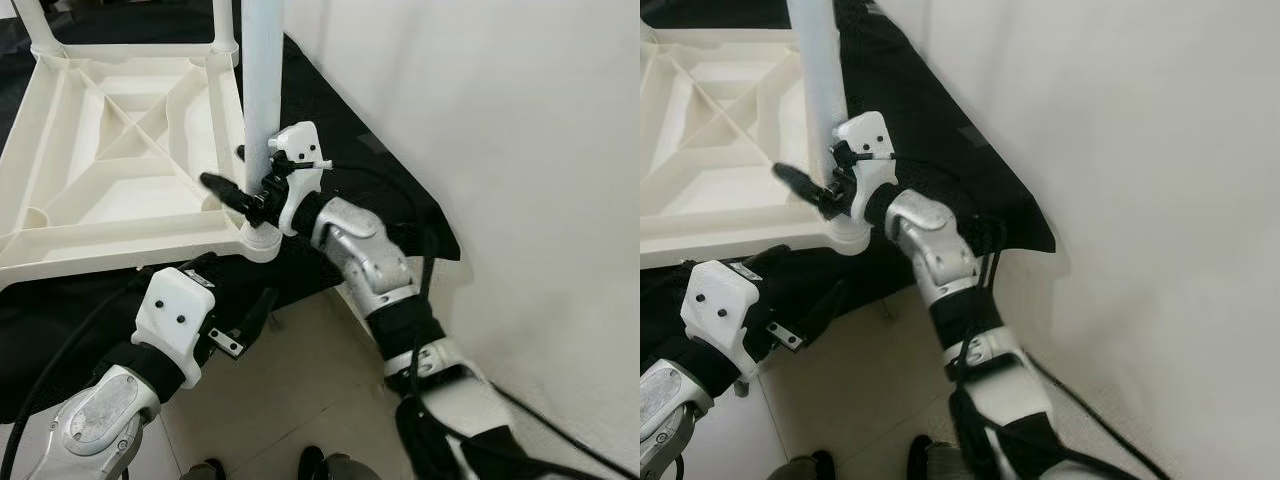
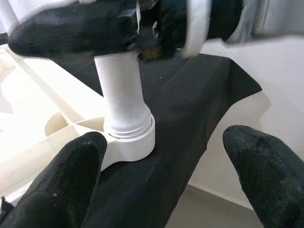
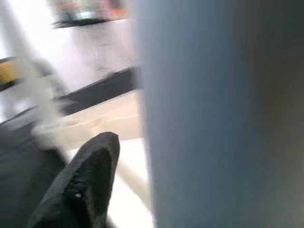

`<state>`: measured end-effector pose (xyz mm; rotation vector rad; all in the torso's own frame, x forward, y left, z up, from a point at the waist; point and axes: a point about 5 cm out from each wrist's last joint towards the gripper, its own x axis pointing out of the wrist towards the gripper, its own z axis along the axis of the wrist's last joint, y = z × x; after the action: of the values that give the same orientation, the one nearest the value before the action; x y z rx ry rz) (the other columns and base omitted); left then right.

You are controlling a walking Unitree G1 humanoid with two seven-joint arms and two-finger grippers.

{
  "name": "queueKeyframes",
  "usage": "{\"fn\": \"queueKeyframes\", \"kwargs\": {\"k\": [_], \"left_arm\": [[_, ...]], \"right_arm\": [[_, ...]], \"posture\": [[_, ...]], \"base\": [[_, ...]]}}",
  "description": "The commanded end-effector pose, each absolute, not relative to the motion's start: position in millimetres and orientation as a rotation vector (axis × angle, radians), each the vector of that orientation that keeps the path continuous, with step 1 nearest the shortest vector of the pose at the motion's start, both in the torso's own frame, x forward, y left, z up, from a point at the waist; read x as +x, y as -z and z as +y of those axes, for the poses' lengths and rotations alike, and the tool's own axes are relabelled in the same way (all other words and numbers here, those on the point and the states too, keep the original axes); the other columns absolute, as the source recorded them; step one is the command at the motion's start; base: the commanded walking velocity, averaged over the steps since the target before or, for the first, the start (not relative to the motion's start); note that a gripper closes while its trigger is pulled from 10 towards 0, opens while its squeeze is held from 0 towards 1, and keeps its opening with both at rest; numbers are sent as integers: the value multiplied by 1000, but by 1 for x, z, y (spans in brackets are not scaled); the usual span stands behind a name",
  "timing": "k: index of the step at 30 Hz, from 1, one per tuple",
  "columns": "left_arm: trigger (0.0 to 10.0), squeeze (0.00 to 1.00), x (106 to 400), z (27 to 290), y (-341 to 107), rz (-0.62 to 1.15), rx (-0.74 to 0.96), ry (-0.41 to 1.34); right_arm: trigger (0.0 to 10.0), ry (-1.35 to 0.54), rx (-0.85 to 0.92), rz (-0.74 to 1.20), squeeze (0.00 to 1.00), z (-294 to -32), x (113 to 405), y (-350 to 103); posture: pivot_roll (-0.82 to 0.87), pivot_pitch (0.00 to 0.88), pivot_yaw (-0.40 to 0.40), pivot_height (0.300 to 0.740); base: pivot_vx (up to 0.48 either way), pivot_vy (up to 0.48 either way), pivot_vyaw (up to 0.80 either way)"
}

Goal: Building children table

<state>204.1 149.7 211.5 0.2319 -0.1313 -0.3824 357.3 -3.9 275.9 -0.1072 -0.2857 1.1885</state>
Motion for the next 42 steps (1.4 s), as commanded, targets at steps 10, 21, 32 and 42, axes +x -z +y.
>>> {"fn": "queueKeyframes", "kwargs": {"k": [10, 21, 32, 42], "left_arm": [[10000, 0, 202, 149, -210, -119, 231, 386], [10000, 0, 194, 145, -209, -108, 222, 429], [10000, 0, 190, 140, -207, -97, 209, 448], [10000, 0, 191, 139, -209, -99, 212, 460]], "right_arm": [[10000, -1407, -293, -185, 0, -7, 366, -269], [0, -1385, -335, -13, 0, -35, 376, -235], [0, -939, -180, 3, 0, -57, 387, -210], [0, -464, -16, 13, 0, -33, 356, -177]], "posture": [[217, 250, -167, 740], [198, 265, -166, 740], [182, 278, -174, 740], [191, 274, -152, 740]], "base": [[0, 0, 0], [0, 0, 0], [0, 0, 0], [0, 0, 0]]}}
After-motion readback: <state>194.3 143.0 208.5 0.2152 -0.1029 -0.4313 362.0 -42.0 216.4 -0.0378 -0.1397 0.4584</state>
